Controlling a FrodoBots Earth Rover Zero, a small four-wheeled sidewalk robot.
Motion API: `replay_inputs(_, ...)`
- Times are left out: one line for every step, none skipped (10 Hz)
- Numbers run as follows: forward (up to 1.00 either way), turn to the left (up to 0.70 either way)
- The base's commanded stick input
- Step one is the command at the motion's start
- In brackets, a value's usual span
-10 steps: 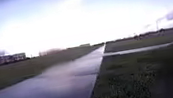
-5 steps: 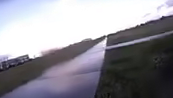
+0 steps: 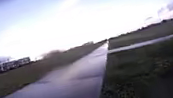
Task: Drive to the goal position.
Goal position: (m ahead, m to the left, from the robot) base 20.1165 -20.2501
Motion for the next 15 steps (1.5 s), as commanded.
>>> replay_inputs(0.45,0.27)
replay_inputs(0.45,0.27)
replay_inputs(0.45,0.27)
replay_inputs(0.45,0.27)
replay_inputs(0.45,0.27)
replay_inputs(0.45,0.27)
replay_inputs(0.45,0.27)
replay_inputs(0.45,0.27)
replay_inputs(0.45,0.27)
replay_inputs(0.45,0.27)
replay_inputs(0.45,0.27)
replay_inputs(0.45,0.27)
replay_inputs(0.45,0.27)
replay_inputs(0.45,0.27)
replay_inputs(0.45,0.27)
